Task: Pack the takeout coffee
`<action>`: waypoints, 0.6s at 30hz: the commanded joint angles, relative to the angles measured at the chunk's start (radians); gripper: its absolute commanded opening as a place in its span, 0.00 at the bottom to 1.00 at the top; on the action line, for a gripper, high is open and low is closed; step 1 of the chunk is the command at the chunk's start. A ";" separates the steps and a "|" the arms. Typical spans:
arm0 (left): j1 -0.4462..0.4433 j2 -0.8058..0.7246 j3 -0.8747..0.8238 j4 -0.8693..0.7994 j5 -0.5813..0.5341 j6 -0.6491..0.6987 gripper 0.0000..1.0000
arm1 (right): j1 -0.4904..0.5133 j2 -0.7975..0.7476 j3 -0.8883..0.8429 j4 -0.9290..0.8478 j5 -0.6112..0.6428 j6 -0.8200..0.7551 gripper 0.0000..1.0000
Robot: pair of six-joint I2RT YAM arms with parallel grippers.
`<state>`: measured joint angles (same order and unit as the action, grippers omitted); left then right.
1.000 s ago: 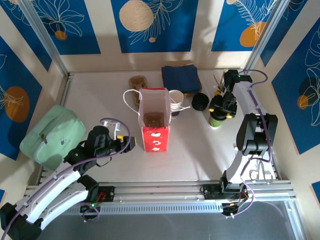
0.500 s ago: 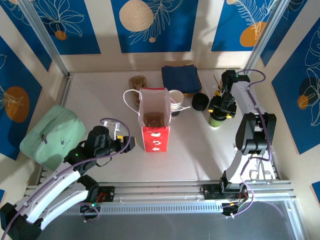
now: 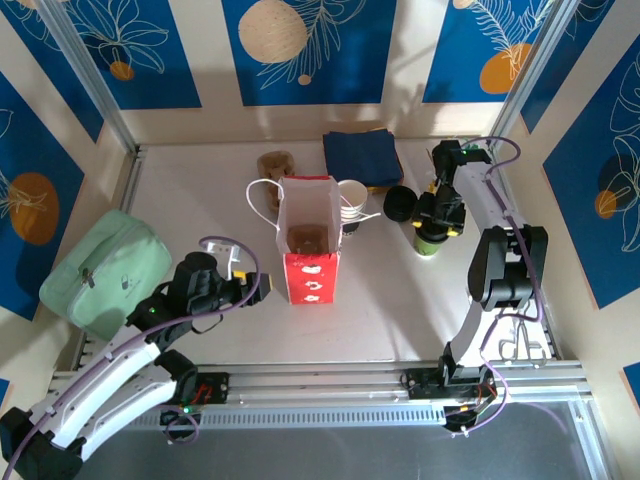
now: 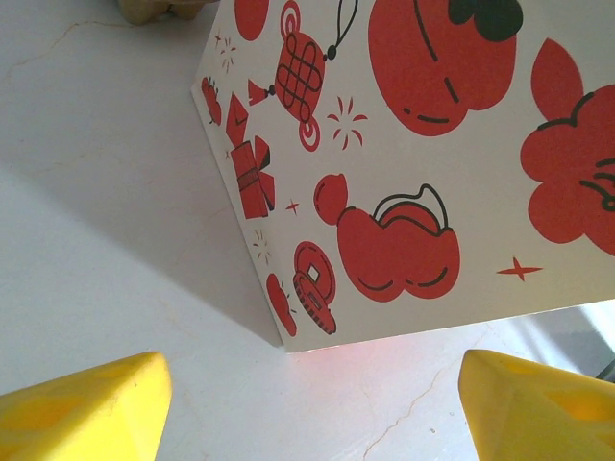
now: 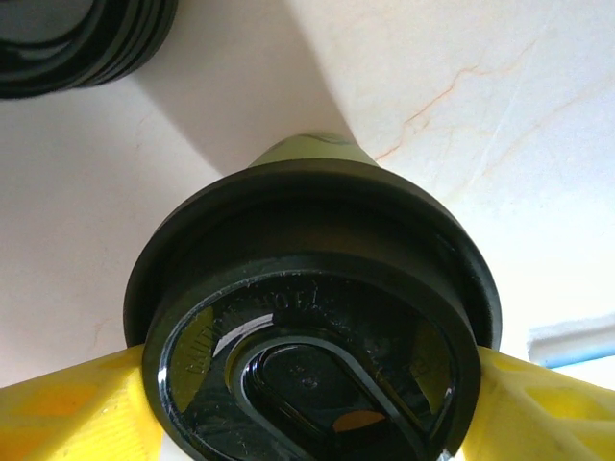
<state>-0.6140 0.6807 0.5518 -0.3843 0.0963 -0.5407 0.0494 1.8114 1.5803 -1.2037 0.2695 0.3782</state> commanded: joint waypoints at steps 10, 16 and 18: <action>-0.008 -0.012 0.054 -0.050 0.017 0.045 0.78 | 0.178 -0.165 0.027 -0.171 0.012 0.062 0.72; -0.008 -0.009 0.050 -0.034 0.050 0.056 0.75 | 0.265 -0.241 0.091 -0.237 0.043 0.093 0.70; -0.009 -0.009 0.051 -0.031 0.054 0.058 0.75 | 0.297 -0.255 0.118 -0.267 0.068 0.102 0.70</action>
<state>-0.6140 0.6758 0.5735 -0.4110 0.1215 -0.5129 0.3172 1.5963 1.6508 -1.3911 0.3000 0.4461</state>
